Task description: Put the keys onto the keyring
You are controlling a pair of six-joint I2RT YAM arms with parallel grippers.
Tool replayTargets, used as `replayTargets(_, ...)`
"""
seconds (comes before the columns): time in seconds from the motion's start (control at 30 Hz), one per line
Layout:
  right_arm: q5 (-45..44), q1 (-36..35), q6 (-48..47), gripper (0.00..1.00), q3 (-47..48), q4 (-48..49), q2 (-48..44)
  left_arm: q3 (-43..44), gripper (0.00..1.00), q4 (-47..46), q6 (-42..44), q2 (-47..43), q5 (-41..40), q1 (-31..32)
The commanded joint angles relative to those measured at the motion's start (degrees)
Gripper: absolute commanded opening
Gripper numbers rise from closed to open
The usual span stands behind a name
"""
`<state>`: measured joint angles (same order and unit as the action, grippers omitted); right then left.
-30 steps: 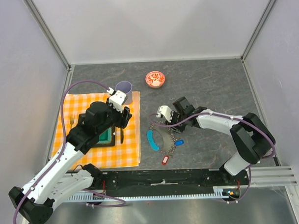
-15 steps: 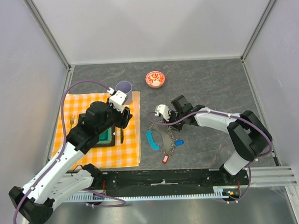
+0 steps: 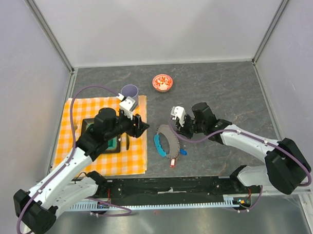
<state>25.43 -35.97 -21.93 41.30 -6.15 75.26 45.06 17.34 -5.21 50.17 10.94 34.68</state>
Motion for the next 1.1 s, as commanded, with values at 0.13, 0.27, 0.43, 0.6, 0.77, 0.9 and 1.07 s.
replayTargets(0.13, 6.2, -0.2, 7.9, 0.00, -3.3, 18.8, -10.2, -14.5, 0.61, -28.5, -11.5, -5.7, 9.5, 0.0)
replayTargets(0.27, 8.2, -0.2, 10.1, 0.00, -2.5, 22.0, -14.9, -15.5, 0.61, -35.8, -9.5, -5.9, 11.3, 0.0)
replayTargets(0.43, 11.2, -0.2, 10.2, 0.00, -0.3, 23.9, -18.5, -13.0, 0.62, -38.8, -7.6, -3.2, 17.5, 0.1)
replayTargets(0.6, 13.7, -0.2, 6.4, 0.00, 2.6, 19.5, -20.6, -10.0, 0.61, -39.1, -2.8, -0.5, 23.6, 2.6)
replayTargets(0.77, 15.0, -0.2, 5.7, 0.00, 3.2, 19.0, -22.7, -6.3, 0.57, -36.6, 4.5, 2.8, 25.3, 6.4)
replayTargets(0.9, 16.8, -0.2, 6.1, 0.00, 3.2, 18.9, -23.8, -4.6, 0.55, -36.0, 6.7, 5.0, 25.0, 7.9)
replayTargets(1.07, 19.7, -0.2, 6.6, 0.00, 3.3, 18.4, -24.5, -3.0, 0.50, -36.1, 8.9, 7.0, 25.3, 8.5)
